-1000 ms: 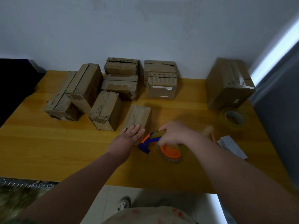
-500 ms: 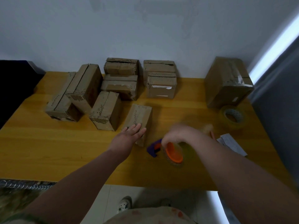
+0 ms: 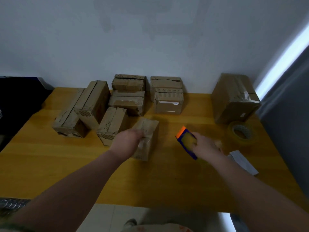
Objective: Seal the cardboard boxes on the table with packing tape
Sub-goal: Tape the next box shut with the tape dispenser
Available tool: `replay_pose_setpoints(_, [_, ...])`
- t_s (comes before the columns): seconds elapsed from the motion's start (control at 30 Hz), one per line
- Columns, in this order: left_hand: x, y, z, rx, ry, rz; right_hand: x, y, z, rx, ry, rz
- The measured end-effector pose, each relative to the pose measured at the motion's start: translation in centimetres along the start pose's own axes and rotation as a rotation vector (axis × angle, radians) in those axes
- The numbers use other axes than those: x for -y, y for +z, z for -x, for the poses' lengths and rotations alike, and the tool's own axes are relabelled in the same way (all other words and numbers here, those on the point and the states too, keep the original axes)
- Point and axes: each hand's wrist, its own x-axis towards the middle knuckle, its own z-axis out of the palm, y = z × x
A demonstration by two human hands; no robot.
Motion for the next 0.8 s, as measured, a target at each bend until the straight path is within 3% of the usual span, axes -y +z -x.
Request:
replay_pose_setpoints(0.13, [0.4, -3.6, -2.3, 0.102, -0.003, 0.018, -1.3, 1.1, -0.5, -0.016, 0.029, 0.181])
replay_pose_setpoints(0.33, [-0.8, -5.8, -3.7, 0.315, 0.074, -0.034, -2.0, 2.4, -0.5, 0.116, 0.006, 0.286])
replay_pose_setpoints(0.43, [-1.6, -5.0, -3.6, 0.391, 0.106, -0.048, -0.6, 2.0, 0.1, 0.037, -0.072, 0.333])
replay_pose_setpoints(0.5, [-2.2, -4.8, -3.5, 0.387, 0.124, -0.02, 0.9, 1.9, 0.5, 0.037, -0.209, 0.135])
replay_pose_setpoints(0.57, [-2.7, -4.8, -3.6, 0.374, 0.131, -0.013, 2.6, 2.0, 1.1, 0.18, -0.3, -0.2])
replay_pose_setpoints(0.63, [-3.0, -4.7, -3.7, 0.356, 0.139, -0.018, 4.2, 2.4, 1.7, 0.332, -0.318, -0.387])
replay_pose_setpoints(0.73, [-3.2, -4.6, -3.9, 0.35, 0.122, 0.014, 6.1, 3.6, 2.5, 0.405, -0.323, -0.438])
replay_pose_setpoints(0.8, [-3.0, -4.5, -4.0, 0.363, 0.113, 0.061, 6.7, 4.5, 2.5, 0.315, -0.322, -0.384])
